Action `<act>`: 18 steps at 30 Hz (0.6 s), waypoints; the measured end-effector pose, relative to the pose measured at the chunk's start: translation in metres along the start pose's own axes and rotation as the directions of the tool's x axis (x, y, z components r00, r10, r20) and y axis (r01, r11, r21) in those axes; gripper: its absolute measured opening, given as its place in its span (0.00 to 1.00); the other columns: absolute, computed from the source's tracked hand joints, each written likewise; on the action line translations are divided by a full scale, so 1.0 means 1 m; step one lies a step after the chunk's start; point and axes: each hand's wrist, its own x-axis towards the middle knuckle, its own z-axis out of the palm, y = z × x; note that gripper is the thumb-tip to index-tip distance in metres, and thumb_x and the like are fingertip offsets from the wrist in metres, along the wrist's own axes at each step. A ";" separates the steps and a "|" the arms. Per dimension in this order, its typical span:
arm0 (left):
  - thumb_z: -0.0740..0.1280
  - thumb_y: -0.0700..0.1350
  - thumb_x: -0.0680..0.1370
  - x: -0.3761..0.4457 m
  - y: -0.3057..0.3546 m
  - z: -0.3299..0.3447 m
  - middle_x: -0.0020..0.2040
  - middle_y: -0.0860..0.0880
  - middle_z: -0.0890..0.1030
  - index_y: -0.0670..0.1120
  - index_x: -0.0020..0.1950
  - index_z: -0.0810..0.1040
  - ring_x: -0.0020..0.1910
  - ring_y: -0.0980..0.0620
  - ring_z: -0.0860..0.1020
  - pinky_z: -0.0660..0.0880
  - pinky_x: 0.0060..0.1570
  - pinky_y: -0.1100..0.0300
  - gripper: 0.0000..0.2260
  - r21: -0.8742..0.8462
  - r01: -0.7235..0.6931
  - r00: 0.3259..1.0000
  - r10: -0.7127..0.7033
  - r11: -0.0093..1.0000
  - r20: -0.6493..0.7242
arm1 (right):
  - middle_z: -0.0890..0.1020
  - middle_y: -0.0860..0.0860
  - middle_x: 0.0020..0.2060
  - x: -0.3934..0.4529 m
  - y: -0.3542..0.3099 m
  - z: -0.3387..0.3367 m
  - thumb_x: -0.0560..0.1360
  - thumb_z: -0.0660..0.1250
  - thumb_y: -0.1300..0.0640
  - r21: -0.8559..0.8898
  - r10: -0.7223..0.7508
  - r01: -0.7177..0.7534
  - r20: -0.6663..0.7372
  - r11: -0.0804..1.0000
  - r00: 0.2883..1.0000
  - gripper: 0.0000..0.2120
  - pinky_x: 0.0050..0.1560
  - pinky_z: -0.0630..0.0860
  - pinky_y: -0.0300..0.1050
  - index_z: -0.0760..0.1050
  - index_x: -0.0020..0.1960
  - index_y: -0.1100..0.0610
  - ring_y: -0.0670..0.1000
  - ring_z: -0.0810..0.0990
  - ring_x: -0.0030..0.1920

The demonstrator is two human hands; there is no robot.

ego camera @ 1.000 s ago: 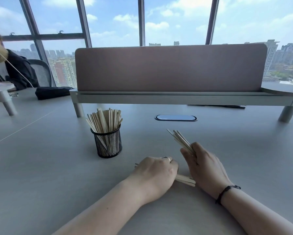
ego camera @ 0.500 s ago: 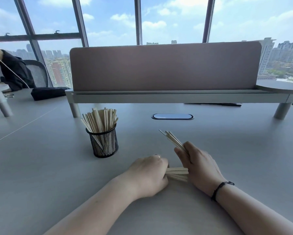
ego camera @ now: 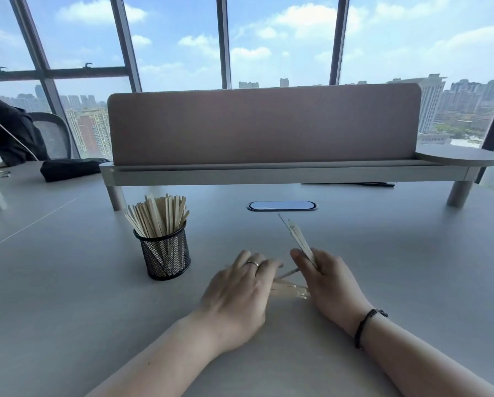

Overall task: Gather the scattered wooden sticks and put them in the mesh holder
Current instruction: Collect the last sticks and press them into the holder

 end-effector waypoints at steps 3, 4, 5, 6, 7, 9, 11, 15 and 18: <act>0.56 0.41 0.79 0.000 -0.002 0.003 0.60 0.51 0.74 0.51 0.67 0.74 0.61 0.49 0.68 0.72 0.50 0.53 0.19 -0.013 0.027 0.998 -0.026 1.000 0.060 | 0.61 0.52 0.28 0.002 -0.001 -0.002 0.79 0.64 0.44 0.188 0.105 -0.106 0.014 0.976 0.994 0.27 0.31 0.54 0.46 0.59 0.33 0.61 0.50 0.58 0.29; 0.56 0.41 0.79 0.000 -0.004 0.006 0.59 0.51 0.74 0.50 0.65 0.75 0.61 0.50 0.67 0.73 0.51 0.53 0.17 -0.026 0.034 0.996 -0.032 0.999 0.084 | 0.61 0.54 0.27 0.003 0.000 -0.003 0.78 0.64 0.43 0.242 0.142 -0.143 0.022 0.960 0.990 0.29 0.30 0.54 0.46 0.59 0.33 0.64 0.51 0.58 0.29; 0.55 0.42 0.79 0.000 -0.007 0.008 0.58 0.51 0.74 0.50 0.62 0.75 0.59 0.50 0.67 0.73 0.53 0.52 0.15 -0.056 0.029 0.997 -0.025 0.998 0.076 | 0.61 0.54 0.26 0.003 0.001 -0.004 0.78 0.64 0.42 0.290 0.177 -0.177 0.027 0.941 0.984 0.30 0.29 0.54 0.45 0.59 0.33 0.65 0.51 0.58 0.28; 0.55 0.43 0.79 0.000 -0.010 0.012 0.54 0.52 0.75 0.50 0.56 0.75 0.57 0.50 0.68 0.74 0.53 0.50 0.12 -0.111 0.019 0.999 -0.016 0.994 0.030 | 0.61 0.54 0.24 0.003 0.001 -0.004 0.77 0.65 0.42 0.332 0.212 -0.211 0.033 0.919 0.977 0.30 0.28 0.54 0.43 0.60 0.31 0.64 0.51 0.58 0.26; 0.55 0.45 0.79 0.000 -0.013 0.015 0.50 0.54 0.76 0.53 0.50 0.73 0.53 0.51 0.68 0.74 0.52 0.49 0.08 -0.194 0.017 1.000 -0.022 0.981 -0.022 | 0.62 0.53 0.23 0.003 0.000 -0.004 0.77 0.65 0.41 0.371 0.242 -0.242 0.045 0.897 0.969 0.30 0.27 0.54 0.41 0.61 0.28 0.61 0.51 0.58 0.24; 0.56 0.54 0.82 0.000 -0.017 0.018 0.38 0.60 0.73 0.58 0.41 0.65 0.42 0.56 0.69 0.73 0.44 0.55 0.10 -0.387 0.045 0.988 -0.098 0.921 -0.118 | 0.62 0.52 0.20 0.002 -0.001 -0.002 0.77 0.66 0.43 0.450 0.276 -0.282 0.080 0.847 0.958 0.30 0.26 0.56 0.40 0.61 0.23 0.55 0.50 0.60 0.21; 0.54 0.67 0.80 0.003 -0.018 0.013 0.29 0.54 0.69 0.55 0.36 0.63 0.30 0.56 0.66 0.67 0.32 0.55 0.20 -0.598 0.105 0.942 -0.272 0.794 -0.196 | 0.63 0.51 0.19 -0.001 -0.005 0.001 0.78 0.65 0.44 0.510 0.277 -0.296 0.115 0.808 0.954 0.30 0.26 0.56 0.41 0.61 0.22 0.53 0.50 0.60 0.20; 0.65 0.75 0.70 0.009 -0.017 0.001 0.27 0.46 0.59 0.44 0.32 0.59 0.26 0.49 0.59 0.59 0.27 0.49 0.35 -0.876 0.151 0.851 -0.511 0.457 -0.120 | 0.61 0.49 0.20 -0.006 -0.023 0.005 0.80 0.63 0.46 0.604 0.178 -0.239 0.160 0.760 0.971 0.30 0.28 0.58 0.43 0.59 0.21 0.51 0.51 0.58 0.22; 0.73 0.73 0.64 0.006 -0.014 -0.002 0.23 0.47 0.62 0.42 0.30 0.60 0.22 0.50 0.61 0.61 0.25 0.58 0.37 -0.939 0.155 0.829 -0.557 0.309 -0.046 | 0.65 0.52 0.21 -0.011 -0.032 0.007 0.80 0.64 0.48 0.576 0.072 -0.145 0.148 0.805 0.986 0.27 0.29 0.63 0.44 0.61 0.26 0.55 0.53 0.64 0.23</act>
